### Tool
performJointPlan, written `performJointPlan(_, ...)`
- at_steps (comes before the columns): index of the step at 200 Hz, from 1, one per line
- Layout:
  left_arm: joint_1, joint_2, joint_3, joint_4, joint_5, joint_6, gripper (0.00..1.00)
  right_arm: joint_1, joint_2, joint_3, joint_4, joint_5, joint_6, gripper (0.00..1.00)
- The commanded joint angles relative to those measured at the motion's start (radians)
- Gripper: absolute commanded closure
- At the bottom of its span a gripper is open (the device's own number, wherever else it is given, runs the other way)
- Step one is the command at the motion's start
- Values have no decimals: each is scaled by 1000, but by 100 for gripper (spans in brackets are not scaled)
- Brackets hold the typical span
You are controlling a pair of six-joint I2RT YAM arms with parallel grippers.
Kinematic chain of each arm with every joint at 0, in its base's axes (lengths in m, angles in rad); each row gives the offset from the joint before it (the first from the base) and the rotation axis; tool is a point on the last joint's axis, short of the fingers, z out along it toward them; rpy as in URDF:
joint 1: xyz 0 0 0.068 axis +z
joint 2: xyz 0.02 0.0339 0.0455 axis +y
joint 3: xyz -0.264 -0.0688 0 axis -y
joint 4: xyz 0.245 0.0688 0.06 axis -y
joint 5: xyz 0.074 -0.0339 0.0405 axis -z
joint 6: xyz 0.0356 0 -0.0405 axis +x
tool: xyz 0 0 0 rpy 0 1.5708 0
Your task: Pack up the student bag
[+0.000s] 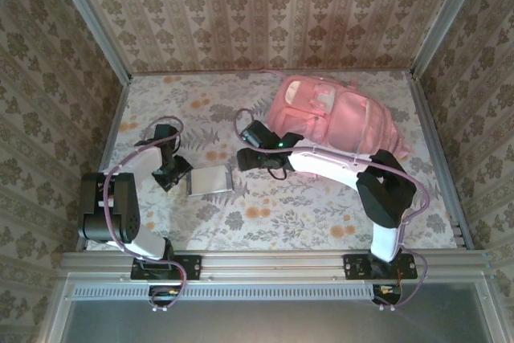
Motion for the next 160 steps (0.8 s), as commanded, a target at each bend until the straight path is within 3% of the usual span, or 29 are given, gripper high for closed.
performJointPlan(1,-9,-27,-40,11,29,-25,36,44,55,54,48,-271,30,19)
performJointPlan(51,-10,-41,-72,41,68,-32,36,34,233,151,64,-374,105,21)
performJointPlan(106,-10,-48,-89,53,96,-38,36,22,257,96,119,-400,165,23)
performJointPlan(160,-12,-50,-111,72,122,-51,36,21,314,78,241,-528,277,29)
